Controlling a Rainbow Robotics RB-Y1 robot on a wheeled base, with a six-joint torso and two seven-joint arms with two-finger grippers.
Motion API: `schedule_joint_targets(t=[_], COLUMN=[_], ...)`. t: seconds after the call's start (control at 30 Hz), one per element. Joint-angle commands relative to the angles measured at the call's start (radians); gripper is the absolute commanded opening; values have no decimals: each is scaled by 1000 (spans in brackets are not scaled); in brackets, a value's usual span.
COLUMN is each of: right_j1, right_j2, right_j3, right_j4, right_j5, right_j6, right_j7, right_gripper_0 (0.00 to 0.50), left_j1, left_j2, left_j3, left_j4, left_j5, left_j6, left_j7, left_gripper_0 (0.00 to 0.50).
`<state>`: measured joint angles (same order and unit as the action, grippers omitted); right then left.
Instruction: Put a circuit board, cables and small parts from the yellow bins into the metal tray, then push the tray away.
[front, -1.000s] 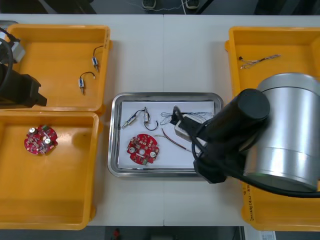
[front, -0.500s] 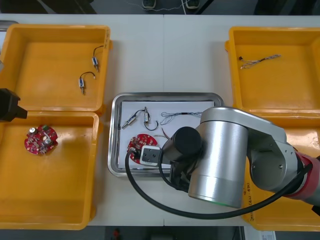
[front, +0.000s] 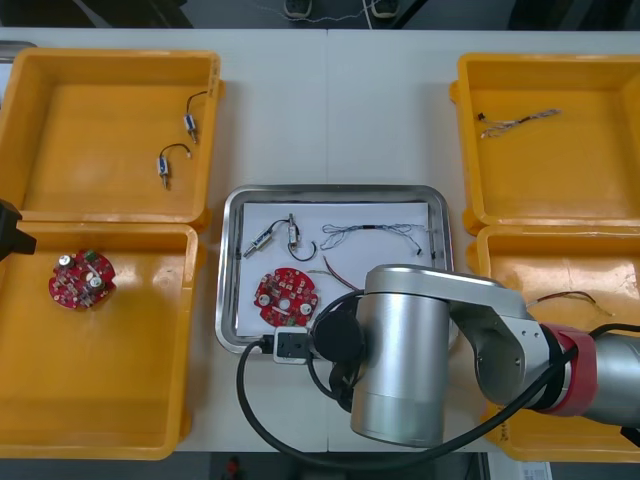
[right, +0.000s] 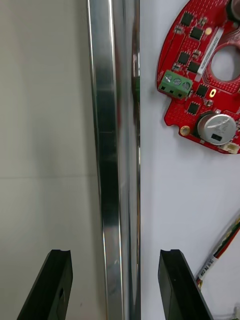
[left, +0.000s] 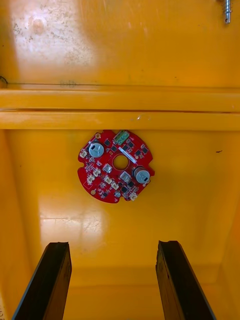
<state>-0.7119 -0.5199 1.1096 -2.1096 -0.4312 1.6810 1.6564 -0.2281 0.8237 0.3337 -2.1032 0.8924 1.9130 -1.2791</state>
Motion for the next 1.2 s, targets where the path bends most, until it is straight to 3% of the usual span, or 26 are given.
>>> schedule_joint_targets(t=[0.03,0.37,0.67,0.7,0.73,0.77,0.87,1.0,1.2], right_j1=[-27,-27,-27,-27,-27,-27,-27,-29,-47], right_j2=[46,100,103,103,103,101,98,83,52], right_j3=[33,39,41,41,41,39,42,62,85], right_j4=[33,129,143,141,140,140,126,91,71], right_j5=[35,71,75,75,77,78,95,150,178], right_j6=[-14,-38,-49,-49,-49,-47,-47,-47,-49], right_j7=[22,22,22,20,19,17,17,16,14], right_gripper_0=[500,500,486,423,308,242,102,30,13], left_j1=[23,23,23,23,23,23,23,23,23], left_j2=[48,48,48,48,48,48,48,48,48], left_j3=[31,30,30,30,30,30,30,30,30], left_j4=[-35,-34,-34,-34,-34,-34,-34,-34,-34], left_j5=[-9,-7,-7,-7,-7,-7,-7,-7,-7], left_j6=[7,7,7,7,7,7,7,7,7], left_j7=[-42,-42,-42,-42,-42,-42,-42,-42,-42], left_gripper_0=[500,500,500,500,500,500,500,500,500])
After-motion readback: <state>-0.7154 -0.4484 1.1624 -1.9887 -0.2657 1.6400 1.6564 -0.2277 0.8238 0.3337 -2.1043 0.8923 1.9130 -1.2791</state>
